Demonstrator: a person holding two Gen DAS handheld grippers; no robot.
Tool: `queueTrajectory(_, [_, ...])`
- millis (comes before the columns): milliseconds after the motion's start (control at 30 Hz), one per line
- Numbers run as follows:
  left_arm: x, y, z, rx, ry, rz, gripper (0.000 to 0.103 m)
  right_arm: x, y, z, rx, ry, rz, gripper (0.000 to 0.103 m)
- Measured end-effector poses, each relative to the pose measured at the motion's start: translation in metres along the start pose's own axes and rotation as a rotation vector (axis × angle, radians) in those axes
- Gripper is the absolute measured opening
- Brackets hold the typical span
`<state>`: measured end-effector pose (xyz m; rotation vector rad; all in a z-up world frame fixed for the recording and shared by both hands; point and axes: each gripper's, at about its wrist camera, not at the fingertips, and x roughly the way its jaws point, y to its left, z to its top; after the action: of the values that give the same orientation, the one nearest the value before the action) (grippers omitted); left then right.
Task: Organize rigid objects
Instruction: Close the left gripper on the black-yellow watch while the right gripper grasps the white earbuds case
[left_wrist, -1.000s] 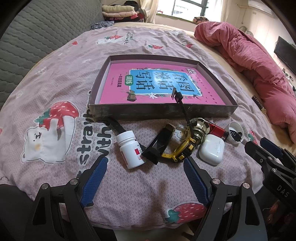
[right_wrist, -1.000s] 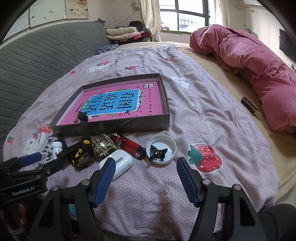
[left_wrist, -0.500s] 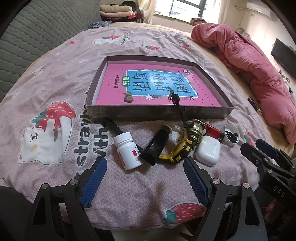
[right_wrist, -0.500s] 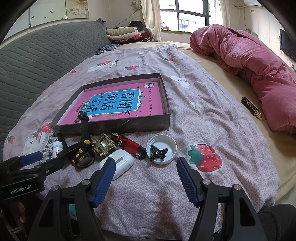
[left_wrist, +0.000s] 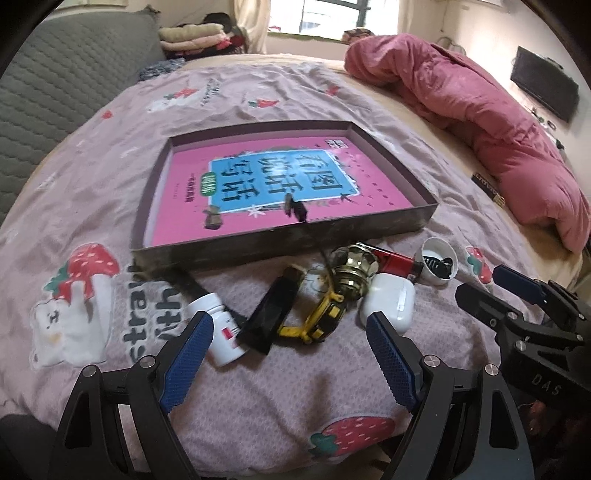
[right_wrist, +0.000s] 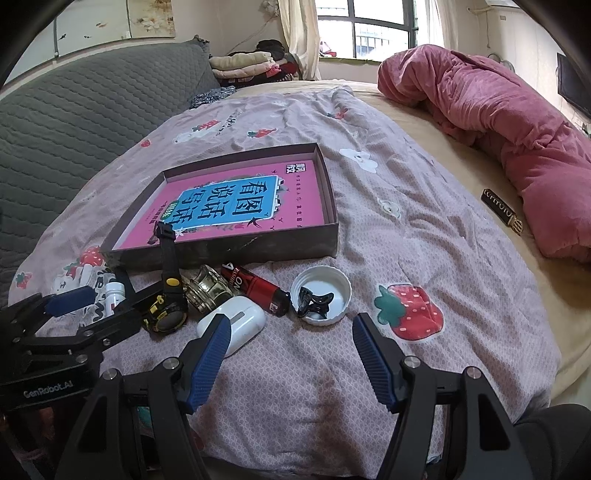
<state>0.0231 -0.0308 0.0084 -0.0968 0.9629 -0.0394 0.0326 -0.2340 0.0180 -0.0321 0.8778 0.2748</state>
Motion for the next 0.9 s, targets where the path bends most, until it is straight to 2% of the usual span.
queueTrajectory(200, [0.017,-0.01,0.003,0.102,0.07,0.013,0.083,0.004,-0.003,0.0,0.013,0.014,0.002,0.068])
queueTrajectory(267, [0.02,-0.013,0.003,0.117,0.083,0.002,0.072,0.006,-0.003,-0.001,0.017,0.021,0.004,0.068])
queueTrajectory(333, [0.024,-0.016,0.004,0.147,0.093,0.015,0.07,0.007,-0.004,-0.001,0.019,0.026,0.005,0.068])
queueTrajectory(533, [0.025,-0.017,0.009,0.192,0.093,0.005,0.054,0.013,-0.001,-0.002,0.009,0.046,0.018,0.068])
queueTrajectory(700, [0.026,-0.021,0.012,0.233,0.107,-0.009,0.048,0.015,0.003,-0.003,0.0,0.054,0.026,0.068])
queueTrajectory(767, [0.026,-0.022,0.013,0.254,0.116,-0.003,0.042,0.015,0.002,-0.003,0.003,0.057,0.026,0.068])
queueTrajectory(900, [0.021,-0.019,0.017,0.255,0.15,-0.044,0.039,0.015,-0.001,-0.003,0.02,0.056,0.028,0.068])
